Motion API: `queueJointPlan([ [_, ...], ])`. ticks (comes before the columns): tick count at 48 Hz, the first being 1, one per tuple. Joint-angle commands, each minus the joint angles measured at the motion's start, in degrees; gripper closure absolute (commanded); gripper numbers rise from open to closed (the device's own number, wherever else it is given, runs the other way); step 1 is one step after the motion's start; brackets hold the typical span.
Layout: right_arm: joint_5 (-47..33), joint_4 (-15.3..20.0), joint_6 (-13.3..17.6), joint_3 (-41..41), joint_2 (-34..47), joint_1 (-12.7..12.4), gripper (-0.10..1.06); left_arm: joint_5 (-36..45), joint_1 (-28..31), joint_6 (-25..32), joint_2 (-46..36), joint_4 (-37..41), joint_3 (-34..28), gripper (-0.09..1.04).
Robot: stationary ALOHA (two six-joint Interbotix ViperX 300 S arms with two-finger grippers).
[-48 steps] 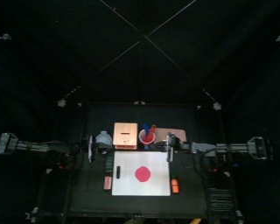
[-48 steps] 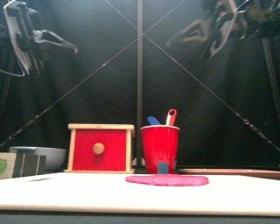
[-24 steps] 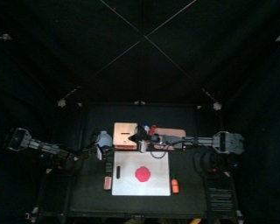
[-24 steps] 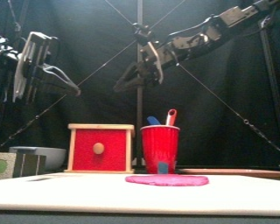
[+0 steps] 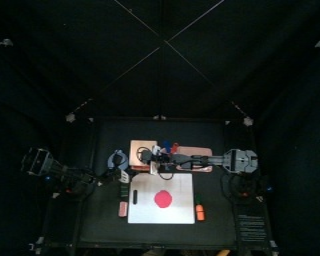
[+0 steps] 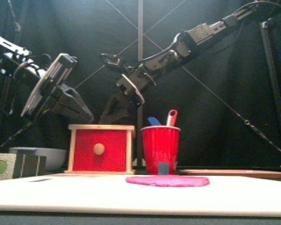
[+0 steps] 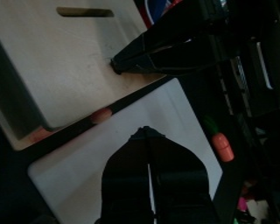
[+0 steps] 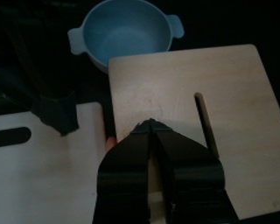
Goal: Get the cutter from the drawer then cut the dough then place the extra dough in the bowl
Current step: Open the drawer
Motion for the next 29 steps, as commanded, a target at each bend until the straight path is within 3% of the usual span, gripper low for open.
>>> queueJointPlan([
  [1, 1.3, -0.3, 0.2, -0.9, -1.1, -0.2, 0.94, -0.4, -0.1, 0.2, 1.9, -1.4, -2.1, 0.92],
  [17, 2.7, -2.9, 0.8, -0.4, -1.1, 0.2, 0.93, 0.2, -0.4, 0.1, 5.0, -7.9, -4.3, 0.71],
  [22, 3.3, -3.1, 0.8, -0.6, -1.1, 0.1, 0.94, 0.5, -0.5, 0.0, 5.2, -9.4, -5.0, 0.60],
  [29, 3.9, -3.2, 0.7, -0.6, -1.1, 0.2, 0.93, 2.0, -0.5, -1.4, 5.7, -14.1, -6.0, 0.35],
])
